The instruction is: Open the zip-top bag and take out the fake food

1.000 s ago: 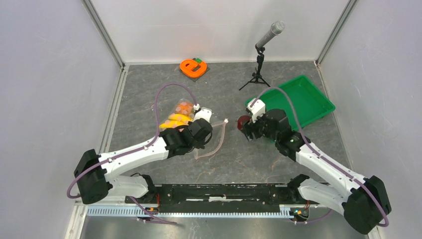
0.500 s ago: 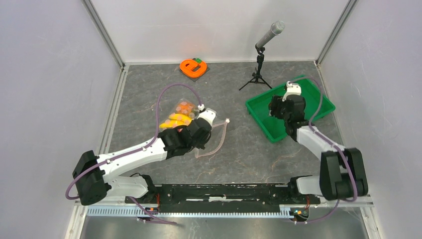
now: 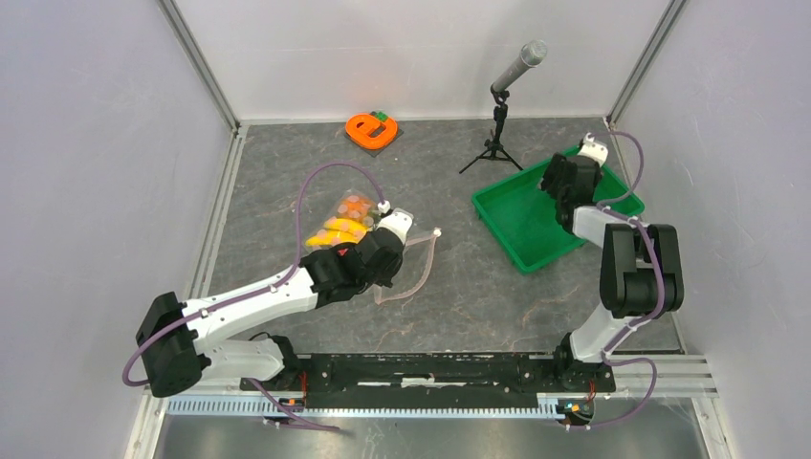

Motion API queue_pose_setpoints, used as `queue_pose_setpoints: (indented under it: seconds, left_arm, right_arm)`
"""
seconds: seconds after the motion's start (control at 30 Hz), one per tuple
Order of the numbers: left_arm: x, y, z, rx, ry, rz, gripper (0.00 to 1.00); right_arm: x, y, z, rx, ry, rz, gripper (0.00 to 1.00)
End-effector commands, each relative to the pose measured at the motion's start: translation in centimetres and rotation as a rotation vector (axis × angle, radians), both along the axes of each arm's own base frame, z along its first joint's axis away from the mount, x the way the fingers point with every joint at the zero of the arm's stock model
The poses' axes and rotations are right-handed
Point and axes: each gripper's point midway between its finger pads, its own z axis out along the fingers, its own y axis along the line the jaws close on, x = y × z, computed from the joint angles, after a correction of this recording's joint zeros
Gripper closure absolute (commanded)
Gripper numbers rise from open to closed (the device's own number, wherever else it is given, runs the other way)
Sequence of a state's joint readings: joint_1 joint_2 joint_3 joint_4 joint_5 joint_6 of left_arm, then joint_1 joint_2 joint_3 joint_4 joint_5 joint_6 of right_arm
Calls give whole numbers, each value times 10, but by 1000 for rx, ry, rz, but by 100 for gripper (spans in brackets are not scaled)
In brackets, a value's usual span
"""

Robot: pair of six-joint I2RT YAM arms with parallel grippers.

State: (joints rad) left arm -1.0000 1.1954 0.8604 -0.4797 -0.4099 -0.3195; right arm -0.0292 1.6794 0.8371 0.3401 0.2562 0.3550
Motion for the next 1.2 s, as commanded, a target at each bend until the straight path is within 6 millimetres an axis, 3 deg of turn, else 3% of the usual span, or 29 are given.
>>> queue_pose_setpoints:
  seconds: [0.0, 0.3, 0.57, 0.77, 0.83, 1.17]
  left_arm:
    - [4, -4, 13, -29, -47, -27, 98]
    - [2, -4, 13, -40, -42, -36, 98]
    - [0, -7, 12, -54, -34, -43, 98]
    - [-3, -8, 8, -75, -16, -38, 98]
    - [-3, -8, 7, -79, -9, -33, 98]
    - [-4, -9, 8, -112, 8, 7, 98]
  right_arm:
    - [29, -11, 38, -30, -101, -21, 17]
    - [16, -11, 38, -59, -74, 12, 10]
    - [-5, 13, 58, -12, -117, 125, 10]
    - [-35, 53, 69, 52, -158, 276, 13]
    - [-46, 84, 71, 78, -171, 383, 13]
    - [-118, 193, 72, 189, -207, 763, 22]
